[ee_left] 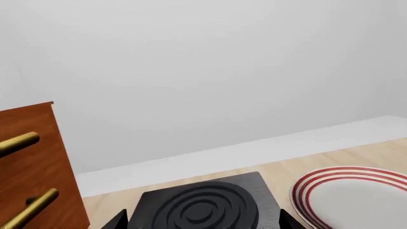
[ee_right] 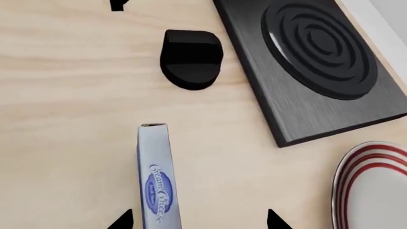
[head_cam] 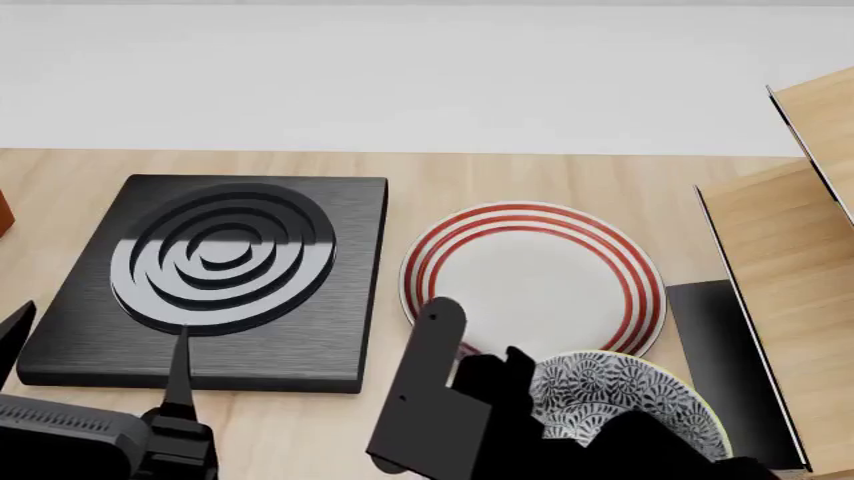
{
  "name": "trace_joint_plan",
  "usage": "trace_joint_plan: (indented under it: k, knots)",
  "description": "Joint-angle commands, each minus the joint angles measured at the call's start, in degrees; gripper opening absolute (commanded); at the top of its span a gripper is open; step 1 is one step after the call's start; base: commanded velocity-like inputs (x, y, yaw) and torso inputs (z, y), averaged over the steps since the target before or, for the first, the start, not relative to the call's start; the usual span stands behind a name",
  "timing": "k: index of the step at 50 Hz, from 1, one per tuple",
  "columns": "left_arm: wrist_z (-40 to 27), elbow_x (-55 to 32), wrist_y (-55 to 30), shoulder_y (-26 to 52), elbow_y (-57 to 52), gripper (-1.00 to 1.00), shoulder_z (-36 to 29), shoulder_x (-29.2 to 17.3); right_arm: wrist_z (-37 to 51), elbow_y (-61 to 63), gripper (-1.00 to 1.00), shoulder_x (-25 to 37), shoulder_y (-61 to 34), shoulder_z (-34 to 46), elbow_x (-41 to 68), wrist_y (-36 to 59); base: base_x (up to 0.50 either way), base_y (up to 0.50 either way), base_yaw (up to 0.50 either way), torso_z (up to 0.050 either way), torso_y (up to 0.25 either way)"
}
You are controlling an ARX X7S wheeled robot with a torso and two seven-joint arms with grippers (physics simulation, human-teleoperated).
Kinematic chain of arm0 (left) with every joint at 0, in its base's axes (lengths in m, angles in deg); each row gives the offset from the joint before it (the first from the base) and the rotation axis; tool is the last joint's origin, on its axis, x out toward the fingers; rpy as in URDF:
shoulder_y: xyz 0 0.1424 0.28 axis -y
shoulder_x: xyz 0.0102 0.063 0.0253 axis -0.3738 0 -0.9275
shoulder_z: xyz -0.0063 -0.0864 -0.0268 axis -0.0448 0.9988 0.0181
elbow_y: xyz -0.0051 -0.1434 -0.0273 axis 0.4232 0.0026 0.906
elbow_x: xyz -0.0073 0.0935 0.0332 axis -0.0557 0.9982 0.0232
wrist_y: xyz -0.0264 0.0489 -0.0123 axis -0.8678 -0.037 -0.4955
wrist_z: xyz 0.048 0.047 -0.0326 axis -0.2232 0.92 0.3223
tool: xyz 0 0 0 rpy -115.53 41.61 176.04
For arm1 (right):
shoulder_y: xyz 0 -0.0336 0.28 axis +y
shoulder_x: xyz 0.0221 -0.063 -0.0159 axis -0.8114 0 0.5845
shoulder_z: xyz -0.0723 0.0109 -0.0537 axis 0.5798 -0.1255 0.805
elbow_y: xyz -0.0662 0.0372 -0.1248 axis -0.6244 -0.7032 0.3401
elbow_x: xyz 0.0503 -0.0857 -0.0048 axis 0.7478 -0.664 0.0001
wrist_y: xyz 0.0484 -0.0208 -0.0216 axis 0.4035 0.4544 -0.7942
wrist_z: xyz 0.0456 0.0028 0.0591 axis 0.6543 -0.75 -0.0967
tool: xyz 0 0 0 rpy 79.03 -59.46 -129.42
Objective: Pick up the cream cheese and put it in the bowl.
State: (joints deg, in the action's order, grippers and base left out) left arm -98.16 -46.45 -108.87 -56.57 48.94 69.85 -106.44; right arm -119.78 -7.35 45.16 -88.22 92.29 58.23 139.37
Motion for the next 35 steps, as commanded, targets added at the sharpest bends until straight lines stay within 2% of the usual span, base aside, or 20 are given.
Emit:
trace_joint_plan:
  k: [1, 35]
  knots:
    - [-0.08, -0.24, 0.35, -0.11, 0.23, 1.0, 0.15, -0.28, -0.85, -3.83, 1.0, -1.48, -0.09, 1.97, -1.28, -2.22, 0.0, 0.0, 0.0, 0.0, 0.0]
    - [-0.29, -1.02, 1.54, -0.02, 1.53, 1.0, 0.34, -0.54, -3.68, -10.67, 1.0, -4.51, -0.47, 5.37, -2.2, -6.04, 0.0, 0.0, 0.0, 0.0, 0.0]
